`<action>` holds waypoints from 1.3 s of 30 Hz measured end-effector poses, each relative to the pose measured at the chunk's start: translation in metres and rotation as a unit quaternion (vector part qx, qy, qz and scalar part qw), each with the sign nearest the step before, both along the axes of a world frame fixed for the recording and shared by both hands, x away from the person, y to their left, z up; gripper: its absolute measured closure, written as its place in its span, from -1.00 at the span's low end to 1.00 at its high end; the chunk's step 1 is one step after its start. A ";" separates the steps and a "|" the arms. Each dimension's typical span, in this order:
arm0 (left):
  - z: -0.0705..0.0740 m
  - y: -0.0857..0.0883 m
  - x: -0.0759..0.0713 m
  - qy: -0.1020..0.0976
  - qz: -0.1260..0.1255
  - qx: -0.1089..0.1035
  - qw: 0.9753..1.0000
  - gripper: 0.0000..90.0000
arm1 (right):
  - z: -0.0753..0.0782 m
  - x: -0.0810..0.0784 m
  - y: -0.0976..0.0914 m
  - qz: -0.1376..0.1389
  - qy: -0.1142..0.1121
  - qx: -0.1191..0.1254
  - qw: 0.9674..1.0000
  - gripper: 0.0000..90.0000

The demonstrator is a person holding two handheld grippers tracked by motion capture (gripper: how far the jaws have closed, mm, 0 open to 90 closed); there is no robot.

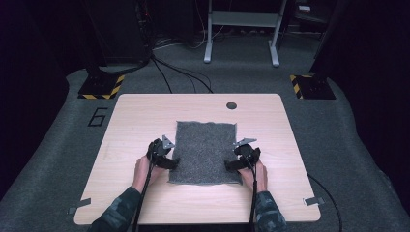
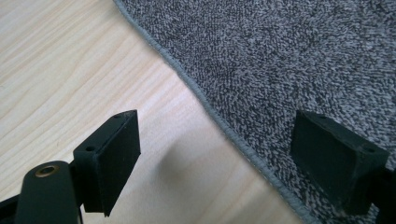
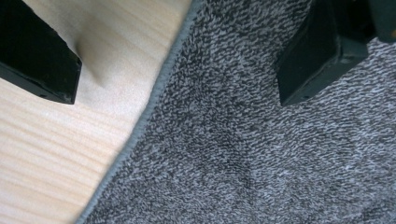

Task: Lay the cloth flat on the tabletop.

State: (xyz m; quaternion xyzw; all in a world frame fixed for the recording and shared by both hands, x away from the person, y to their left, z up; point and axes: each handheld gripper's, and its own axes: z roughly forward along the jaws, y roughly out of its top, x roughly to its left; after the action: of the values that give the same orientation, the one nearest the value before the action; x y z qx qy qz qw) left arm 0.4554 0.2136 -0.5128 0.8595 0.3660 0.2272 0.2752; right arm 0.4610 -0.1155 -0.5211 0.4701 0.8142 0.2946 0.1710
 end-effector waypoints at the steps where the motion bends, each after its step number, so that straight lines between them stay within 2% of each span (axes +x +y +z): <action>1: 0.000 0.000 0.000 0.000 0.000 0.000 1.000 -0.65 | 0.000 0.000 0.000 0.000 0.000 0.000 1.000 -1.00; 3: -0.001 0.002 -0.004 -0.005 0.003 -0.004 1.000 -0.65 | -0.001 -0.003 -0.002 0.000 -0.005 0.005 1.000 -1.00; 4: -0.001 0.005 -0.008 0.004 0.001 -0.009 1.000 -0.65 | -0.001 -0.004 -0.002 0.000 -0.006 0.004 1.000 -1.00; 9: -0.002 0.007 -0.014 0.001 0.002 -0.012 1.000 -0.65 | 0.000 -0.009 -0.001 0.006 -0.003 -0.002 1.000 -1.00; 13: -0.002 0.008 -0.018 0.004 0.000 -0.017 1.000 -0.65 | -0.001 -0.022 -0.001 0.007 -0.013 -0.007 1.000 -1.00; 20: -0.003 0.010 -0.033 0.002 -0.007 -0.022 1.000 -0.65 | -0.003 -0.038 -0.006 0.007 -0.013 0.006 1.000 -1.00; 24: -0.004 0.010 -0.040 -0.002 -0.003 -0.024 1.000 -0.65 | -0.004 -0.045 -0.007 0.010 -0.017 0.010 1.000 -1.00; 29: -0.004 0.011 -0.048 -0.002 -0.004 -0.024 1.000 -0.65 | -0.004 -0.046 -0.009 0.017 -0.022 0.011 1.000 -1.00; 32: -0.005 0.011 -0.048 -0.002 -0.003 -0.031 1.000 -0.65 | -0.005 -0.048 -0.008 0.017 -0.022 0.013 1.000 -1.00; 39: -0.005 0.012 -0.048 -0.002 -0.001 -0.032 0.999 -0.65 | -0.005 -0.049 -0.009 0.018 -0.021 0.014 1.000 -1.00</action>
State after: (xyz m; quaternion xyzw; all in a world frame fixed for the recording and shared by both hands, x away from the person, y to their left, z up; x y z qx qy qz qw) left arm 0.4073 0.2255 -0.5183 0.8502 0.3713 0.2172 0.3034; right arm 0.4116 -0.1244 -0.5257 0.4514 0.8145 0.3187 0.1766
